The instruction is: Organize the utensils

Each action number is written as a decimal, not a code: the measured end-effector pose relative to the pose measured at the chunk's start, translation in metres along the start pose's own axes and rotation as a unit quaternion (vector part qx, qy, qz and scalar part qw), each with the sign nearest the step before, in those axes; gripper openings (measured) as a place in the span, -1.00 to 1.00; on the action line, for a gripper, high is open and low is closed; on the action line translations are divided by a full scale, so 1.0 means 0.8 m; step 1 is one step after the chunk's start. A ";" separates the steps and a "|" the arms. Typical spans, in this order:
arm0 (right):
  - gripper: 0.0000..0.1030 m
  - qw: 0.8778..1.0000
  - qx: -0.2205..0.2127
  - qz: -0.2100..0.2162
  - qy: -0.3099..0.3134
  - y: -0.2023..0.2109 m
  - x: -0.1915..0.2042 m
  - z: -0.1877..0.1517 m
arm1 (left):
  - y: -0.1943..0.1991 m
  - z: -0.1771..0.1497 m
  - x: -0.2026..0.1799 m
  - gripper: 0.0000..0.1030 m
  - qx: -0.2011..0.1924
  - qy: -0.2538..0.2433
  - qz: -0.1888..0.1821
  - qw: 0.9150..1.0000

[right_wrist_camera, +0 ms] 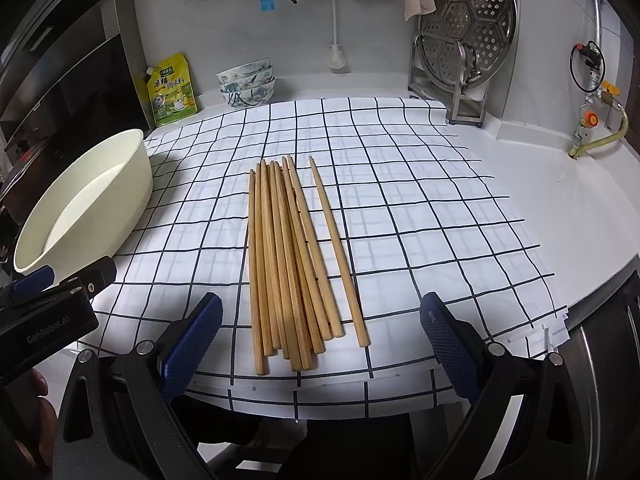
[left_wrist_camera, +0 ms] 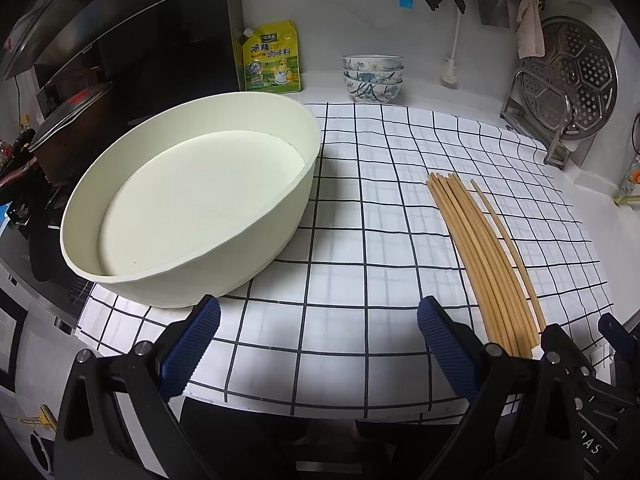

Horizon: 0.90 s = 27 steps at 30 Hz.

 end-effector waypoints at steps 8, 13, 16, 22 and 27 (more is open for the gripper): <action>0.84 1.000 0.000 0.000 0.000 0.000 0.000 -0.001 | 0.001 0.000 -0.001 0.88 -0.003 -0.004 0.001 1.000; 0.84 1.000 0.001 0.000 -0.002 -0.001 0.000 -0.001 | 0.000 -0.001 0.000 0.88 -0.003 0.001 -0.001 1.000; 0.84 1.000 0.002 0.001 -0.003 -0.003 0.000 -0.001 | 0.000 -0.001 0.000 0.88 -0.004 -0.001 0.001 1.000; 0.84 1.000 0.002 0.003 -0.002 -0.002 -0.001 0.000 | 0.001 0.000 -0.001 0.88 -0.006 -0.003 -0.001 1.000; 0.84 1.000 0.001 0.002 -0.002 -0.002 -0.001 0.000 | 0.001 0.000 -0.001 0.88 -0.008 -0.006 0.000 1.000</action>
Point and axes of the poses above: each gripper's, at about its wrist camera, not at the fingertips, and y roughly against the way its jaws point, x to its left, z to its top, the point moved 8 cm from there along -y, roughly the way its jaws point, and after that the axes turned 5 degrees about y, right-handed, at the moved point
